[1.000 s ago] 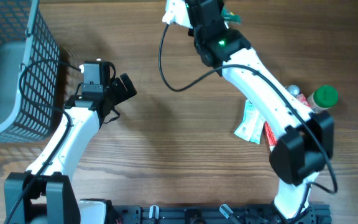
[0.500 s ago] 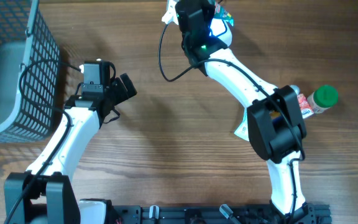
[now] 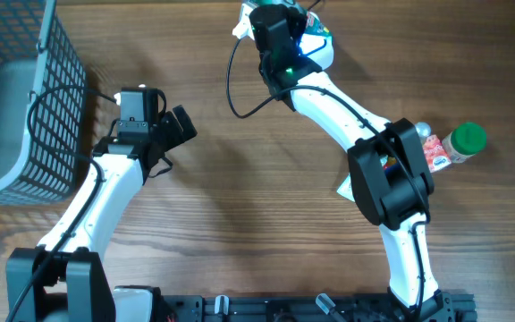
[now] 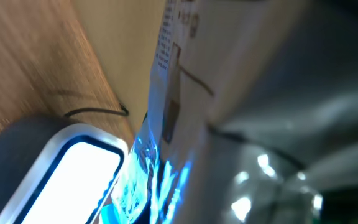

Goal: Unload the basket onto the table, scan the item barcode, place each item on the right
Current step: 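Hold the glove packet's barcode against the scanner with the right gripper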

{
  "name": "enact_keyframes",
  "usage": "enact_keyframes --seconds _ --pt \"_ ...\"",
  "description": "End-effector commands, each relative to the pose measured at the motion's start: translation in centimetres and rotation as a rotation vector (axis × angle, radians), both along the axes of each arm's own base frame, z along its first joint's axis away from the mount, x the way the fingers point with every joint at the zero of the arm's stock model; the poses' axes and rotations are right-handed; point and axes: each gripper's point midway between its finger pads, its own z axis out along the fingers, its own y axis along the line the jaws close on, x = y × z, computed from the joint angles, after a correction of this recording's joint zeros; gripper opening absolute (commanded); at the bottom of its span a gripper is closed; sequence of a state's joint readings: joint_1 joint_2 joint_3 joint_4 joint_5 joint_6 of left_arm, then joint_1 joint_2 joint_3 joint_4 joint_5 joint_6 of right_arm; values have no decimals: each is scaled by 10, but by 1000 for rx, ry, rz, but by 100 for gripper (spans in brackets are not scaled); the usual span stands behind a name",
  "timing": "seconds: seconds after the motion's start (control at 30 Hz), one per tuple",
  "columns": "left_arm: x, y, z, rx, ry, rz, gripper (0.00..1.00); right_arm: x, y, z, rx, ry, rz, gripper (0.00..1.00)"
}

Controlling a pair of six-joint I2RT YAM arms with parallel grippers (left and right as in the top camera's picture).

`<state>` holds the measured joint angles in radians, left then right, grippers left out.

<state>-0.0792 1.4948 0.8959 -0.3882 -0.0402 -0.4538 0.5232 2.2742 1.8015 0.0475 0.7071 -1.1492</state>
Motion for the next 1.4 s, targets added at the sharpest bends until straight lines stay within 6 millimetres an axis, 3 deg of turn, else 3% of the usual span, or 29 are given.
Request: enact_keyframes --seconds 0.0,0.13,0.33,0.53,0.6,0.7,0.87,1.03,1.17,1.3,1.37 --pt "3 3 5 13 -15 6 100 7 -9 -3 7 -6 -7 4" --pt "3 3 5 13 -15 5 100 14 -20 -6 27 3 3 4" --pt "3 3 5 13 -15 5 100 18 -17 -16 47 24 40 4" --pt "3 3 5 13 -15 5 100 5 3 -48 207 133 91 4" --pt "3 3 5 13 -15 6 100 4 8 -50 258 138 88 4" --pt "3 3 5 13 -15 6 100 0 8 -55 256 162 82 6" --pt "3 3 5 13 -15 6 100 -20 18 -85 271 325 140 8" --pt "3 3 5 13 -15 5 100 -17 12 -80 328 292 80 4" --pt "3 3 5 13 -15 5 100 -18 5 -50 328 250 57 4" --pt "3 3 5 13 -15 5 100 -47 17 -10 534 316 81 4" --pt "3 3 5 13 -15 5 100 -77 40 -4 756 464 105 4"
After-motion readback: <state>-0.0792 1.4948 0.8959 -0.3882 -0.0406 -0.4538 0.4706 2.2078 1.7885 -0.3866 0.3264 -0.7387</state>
